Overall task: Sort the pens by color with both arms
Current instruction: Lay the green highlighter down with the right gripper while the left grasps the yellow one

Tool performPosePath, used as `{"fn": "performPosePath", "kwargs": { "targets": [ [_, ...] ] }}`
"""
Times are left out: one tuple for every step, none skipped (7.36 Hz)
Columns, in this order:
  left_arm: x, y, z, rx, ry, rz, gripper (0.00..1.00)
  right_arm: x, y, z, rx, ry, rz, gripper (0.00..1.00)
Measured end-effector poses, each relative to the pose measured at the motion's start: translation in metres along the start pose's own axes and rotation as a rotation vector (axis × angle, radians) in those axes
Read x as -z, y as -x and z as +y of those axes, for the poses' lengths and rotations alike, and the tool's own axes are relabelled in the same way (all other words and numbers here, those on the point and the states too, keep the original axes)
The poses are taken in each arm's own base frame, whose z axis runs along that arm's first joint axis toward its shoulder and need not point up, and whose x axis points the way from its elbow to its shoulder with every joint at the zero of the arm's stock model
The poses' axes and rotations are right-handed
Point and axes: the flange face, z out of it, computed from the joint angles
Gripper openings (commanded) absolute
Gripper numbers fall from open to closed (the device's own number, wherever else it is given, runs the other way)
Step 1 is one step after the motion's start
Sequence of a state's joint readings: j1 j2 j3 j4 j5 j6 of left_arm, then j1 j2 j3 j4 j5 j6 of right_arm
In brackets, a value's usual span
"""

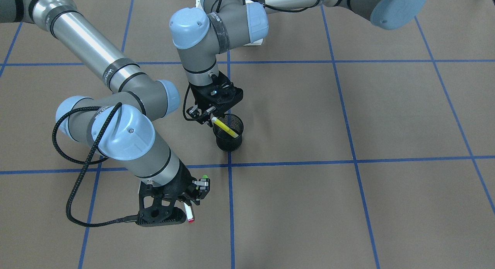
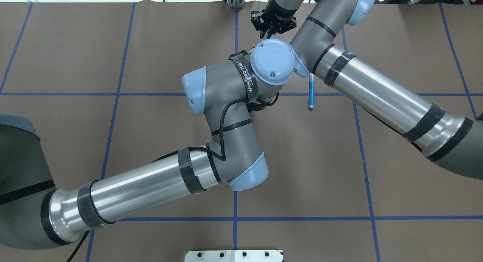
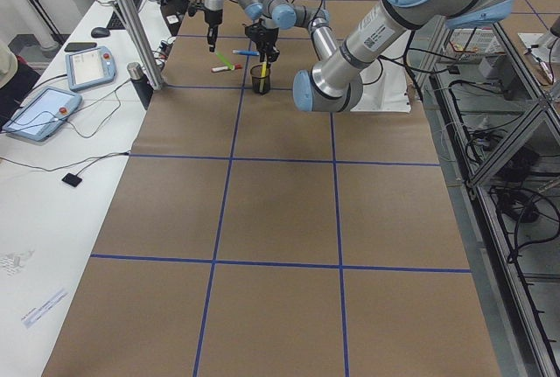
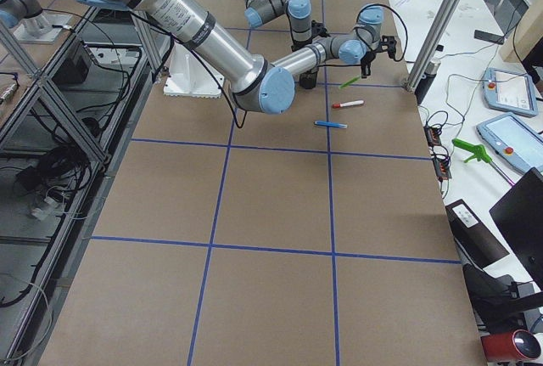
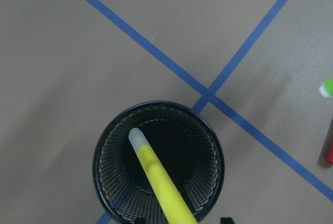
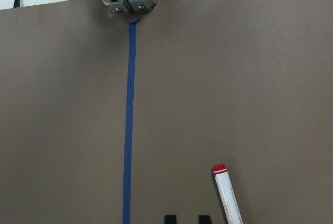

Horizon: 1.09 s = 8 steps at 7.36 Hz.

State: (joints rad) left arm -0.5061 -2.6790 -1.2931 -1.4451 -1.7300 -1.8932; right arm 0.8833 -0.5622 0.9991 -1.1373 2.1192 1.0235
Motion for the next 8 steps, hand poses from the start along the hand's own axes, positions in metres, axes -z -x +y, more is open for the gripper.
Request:
{"fn": "performPosePath", "kwargs": {
  "targets": [
    [-0.002,0.001,-0.001,0.0,-0.002,-0.003,0.02,-0.002,0.007,0.003,0.004,0.01,0.006,0.31],
    [-0.004,0.002,-0.003,0.0,-0.004,-0.005,0.0,-0.004,0.011,0.006,0.007,0.018,0.01,0.68],
    [-0.003,0.002,-0.005,-0.005,-0.006,-0.004,0.0,-0.006,0.012,0.007,0.005,0.021,0.016,0.84],
    [0.002,0.001,-0.009,-0.017,-0.007,0.006,0.0,-0.007,0.012,0.008,-0.002,0.017,0.027,0.84],
    [0.014,0.002,-0.016,-0.038,-0.005,0.025,0.0,-0.007,0.011,0.007,-0.008,0.011,0.036,0.85],
    [0.024,0.01,-0.025,-0.062,-0.002,0.046,0.0,-0.004,0.01,0.004,-0.012,0.005,0.038,0.87],
    [0.031,0.025,-0.034,-0.086,0.001,0.067,0.0,0.009,0.002,-0.007,-0.02,-0.002,0.028,0.91],
    [0.038,0.037,-0.044,-0.103,0.001,0.085,0.0,0.029,-0.018,-0.026,-0.044,-0.001,0.014,0.97]
  ]
}}
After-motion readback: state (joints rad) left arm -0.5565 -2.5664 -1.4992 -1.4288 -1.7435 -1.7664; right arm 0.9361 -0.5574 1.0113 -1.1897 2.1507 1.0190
